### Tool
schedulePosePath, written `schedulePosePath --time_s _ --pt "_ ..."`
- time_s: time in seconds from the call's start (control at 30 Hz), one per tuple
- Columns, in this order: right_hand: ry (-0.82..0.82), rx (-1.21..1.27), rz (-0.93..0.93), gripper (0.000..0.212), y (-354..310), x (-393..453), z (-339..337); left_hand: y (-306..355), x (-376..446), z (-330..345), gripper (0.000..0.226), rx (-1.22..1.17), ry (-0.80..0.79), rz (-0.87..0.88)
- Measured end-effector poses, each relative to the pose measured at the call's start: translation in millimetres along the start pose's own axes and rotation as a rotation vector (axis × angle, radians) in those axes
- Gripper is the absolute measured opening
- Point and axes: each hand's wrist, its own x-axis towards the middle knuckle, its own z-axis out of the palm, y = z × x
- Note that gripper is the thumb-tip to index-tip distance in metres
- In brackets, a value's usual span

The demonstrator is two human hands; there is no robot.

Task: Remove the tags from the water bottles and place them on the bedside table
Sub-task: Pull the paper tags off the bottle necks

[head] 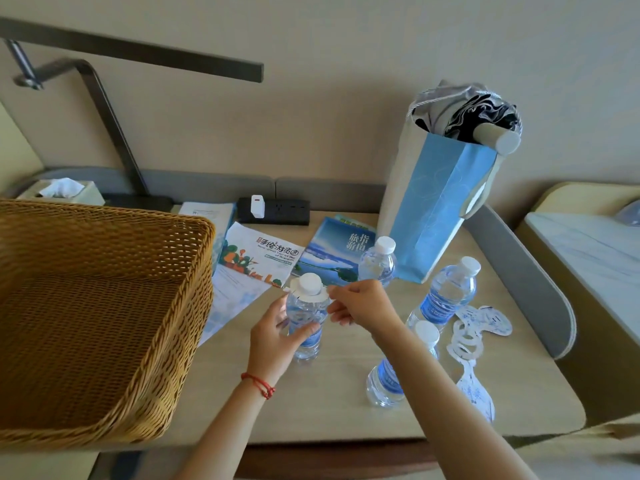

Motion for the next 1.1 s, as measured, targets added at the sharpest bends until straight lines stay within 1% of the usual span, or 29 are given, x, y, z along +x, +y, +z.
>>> schedulePosePath --time_s 0.13,0.23,0.3,0.43,0.53,0.6,0.87,1.0,1.1 --pt "0.003 0.239 0.050 0.022 0 2 5 -4 3 -1 0.065 -0.033 -0.003 -0.007" --pt "-0.007 0.314 0.017 0.017 0 2 9 -6 4 -2 0.056 -0.044 -0.008 -0.001" --pt "0.006 0.309 -0.047 0.016 0 2 10 -7 4 -2 0.051 -0.033 -0.009 0.007" --pt "0.054 0.198 -0.183 0.018 2 1 13 -8 6 -2 0.056 -0.025 -0.010 0.008" --pt "0.098 0.170 -0.249 0.024 4 -1 15 -8 7 -2 0.057 -0.035 -0.022 0.008" --pt "0.117 0.164 -0.268 0.026 4 -1 16 -8 6 -2 0.062 -0.039 -0.027 0.011" --pt "0.175 0.167 -0.307 0.024 1 -4 15 -5 6 -2 0.062 -0.046 -0.046 0.013" --pt "0.145 0.169 -0.361 0.024 -9 -11 14 -7 6 -2 0.057 -0.048 -0.034 0.013" --pt "0.129 0.213 -0.379 0.020 -16 -18 10 -8 6 -2 0.058 -0.049 -0.035 0.026"
